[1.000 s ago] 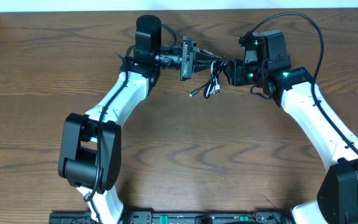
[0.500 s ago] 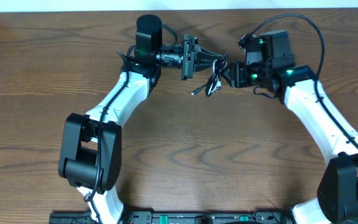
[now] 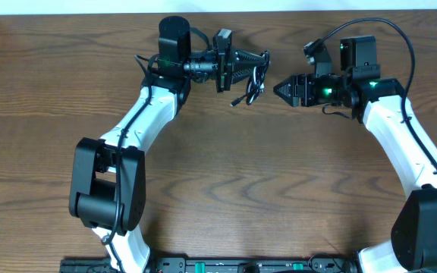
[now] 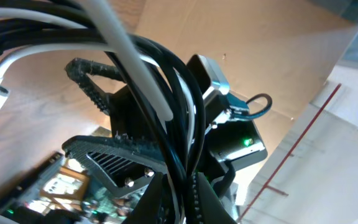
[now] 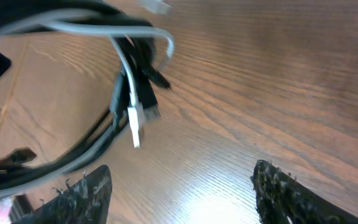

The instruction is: Untangle cables

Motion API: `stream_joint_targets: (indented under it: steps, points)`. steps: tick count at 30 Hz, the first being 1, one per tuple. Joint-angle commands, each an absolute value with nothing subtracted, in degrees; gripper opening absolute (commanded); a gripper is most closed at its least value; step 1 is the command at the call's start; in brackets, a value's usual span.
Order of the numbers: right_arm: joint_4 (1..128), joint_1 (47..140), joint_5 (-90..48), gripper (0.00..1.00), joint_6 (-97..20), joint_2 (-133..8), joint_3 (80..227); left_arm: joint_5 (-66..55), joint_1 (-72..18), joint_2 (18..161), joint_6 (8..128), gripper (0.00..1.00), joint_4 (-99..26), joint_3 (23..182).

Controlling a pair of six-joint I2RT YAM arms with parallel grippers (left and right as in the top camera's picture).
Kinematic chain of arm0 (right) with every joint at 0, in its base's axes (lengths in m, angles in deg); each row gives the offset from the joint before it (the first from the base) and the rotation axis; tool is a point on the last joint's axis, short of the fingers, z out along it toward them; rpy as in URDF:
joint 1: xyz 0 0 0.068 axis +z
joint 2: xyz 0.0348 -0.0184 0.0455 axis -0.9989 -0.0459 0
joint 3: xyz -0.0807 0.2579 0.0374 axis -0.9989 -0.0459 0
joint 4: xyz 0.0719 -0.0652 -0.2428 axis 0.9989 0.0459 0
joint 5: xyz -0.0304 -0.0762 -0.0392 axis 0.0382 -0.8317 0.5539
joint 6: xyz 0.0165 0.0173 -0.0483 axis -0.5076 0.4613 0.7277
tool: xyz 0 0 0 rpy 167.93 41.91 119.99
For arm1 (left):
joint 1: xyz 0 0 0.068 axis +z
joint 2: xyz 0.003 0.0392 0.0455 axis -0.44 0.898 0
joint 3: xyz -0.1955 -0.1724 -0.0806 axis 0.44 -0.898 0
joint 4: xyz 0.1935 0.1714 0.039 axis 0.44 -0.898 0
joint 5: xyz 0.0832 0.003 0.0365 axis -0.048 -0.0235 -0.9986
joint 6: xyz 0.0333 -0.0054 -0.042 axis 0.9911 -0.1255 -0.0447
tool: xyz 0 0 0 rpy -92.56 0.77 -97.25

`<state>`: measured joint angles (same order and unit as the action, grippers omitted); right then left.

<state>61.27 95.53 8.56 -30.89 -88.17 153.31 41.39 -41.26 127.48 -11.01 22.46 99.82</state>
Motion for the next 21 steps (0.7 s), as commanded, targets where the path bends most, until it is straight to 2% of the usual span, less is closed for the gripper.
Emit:
stream_joint_targets:
  steps: [1, 4, 10, 16, 21]
  points:
    - [60.7, 95.9, 10.6, 0.70, -31.6, -88.1, 153.3, 41.5, -41.5, 125.5, -23.3, 0.07, 22.9, 100.4]
    - [60.5, 95.9, 12.4, 0.70, -31.3, -88.3, 153.3, 42.1, -41.8, 125.5, -32.1, 0.08, 23.3, 100.4]
    - [57.5, 96.5, 16.4, 0.71, -32.3, -88.5, 153.3, 41.5, -41.9, 125.2, -32.1, 0.07, 23.2, 100.5]
    - [57.2, 98.1, 14.1, 0.70, -33.7, -89.5, 153.3, 41.0, -41.9, 124.4, -32.1, 0.07, 23.2, 100.6]
    - [56.6, 98.3, 16.0, 0.63, -33.7, -93.3, 153.3, 41.0, -42.0, 123.4, -32.1, 0.07, 23.2, 100.6]
